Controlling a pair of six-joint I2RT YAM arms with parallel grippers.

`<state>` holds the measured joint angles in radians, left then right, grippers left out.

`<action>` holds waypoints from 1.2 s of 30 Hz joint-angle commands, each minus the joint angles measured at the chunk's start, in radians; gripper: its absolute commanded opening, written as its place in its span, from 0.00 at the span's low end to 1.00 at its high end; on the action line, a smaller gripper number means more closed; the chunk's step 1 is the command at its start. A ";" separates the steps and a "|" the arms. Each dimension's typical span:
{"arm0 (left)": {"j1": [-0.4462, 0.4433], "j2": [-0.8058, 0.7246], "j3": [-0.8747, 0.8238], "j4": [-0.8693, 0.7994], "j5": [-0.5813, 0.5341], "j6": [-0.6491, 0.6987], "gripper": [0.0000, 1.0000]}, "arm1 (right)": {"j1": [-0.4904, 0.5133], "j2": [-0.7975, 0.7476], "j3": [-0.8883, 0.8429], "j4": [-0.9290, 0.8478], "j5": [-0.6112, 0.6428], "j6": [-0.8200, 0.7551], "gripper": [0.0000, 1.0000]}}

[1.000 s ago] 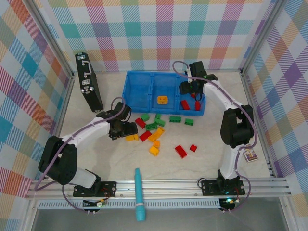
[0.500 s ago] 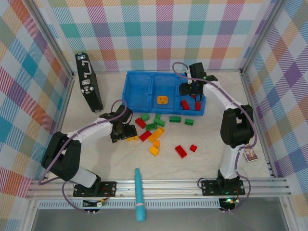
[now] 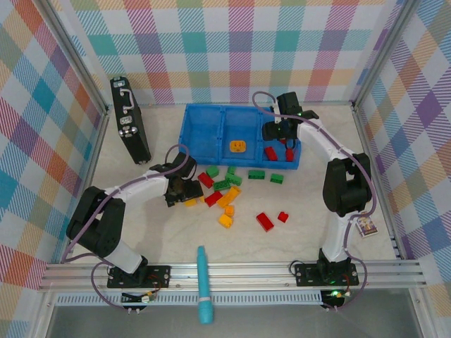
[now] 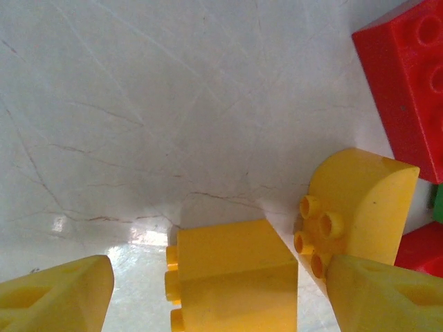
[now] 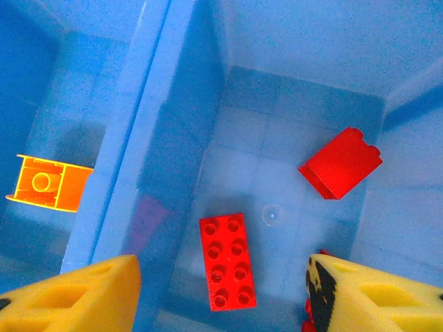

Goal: Sort the legos into containers by color
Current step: Move the lego to the center of the table, then pick up the lego from the center of the table.

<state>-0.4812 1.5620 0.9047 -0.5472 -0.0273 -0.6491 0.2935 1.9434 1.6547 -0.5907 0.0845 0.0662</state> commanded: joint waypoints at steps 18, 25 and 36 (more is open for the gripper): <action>-0.008 -0.002 -0.128 0.024 -0.012 -0.087 0.76 | -0.002 0.006 0.019 -0.013 -0.011 -0.012 0.65; -0.007 0.028 -0.120 0.037 0.009 -0.084 0.63 | -0.002 0.011 0.024 -0.024 0.002 -0.018 0.65; -0.016 -0.010 0.089 -0.174 -0.030 0.062 0.38 | -0.002 -0.048 0.029 -0.044 -0.035 -0.012 0.65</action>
<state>-0.4866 1.5578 0.8898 -0.6281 -0.0612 -0.6624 0.2935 1.9430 1.6550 -0.6083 0.0830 0.0628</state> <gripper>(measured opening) 0.435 0.649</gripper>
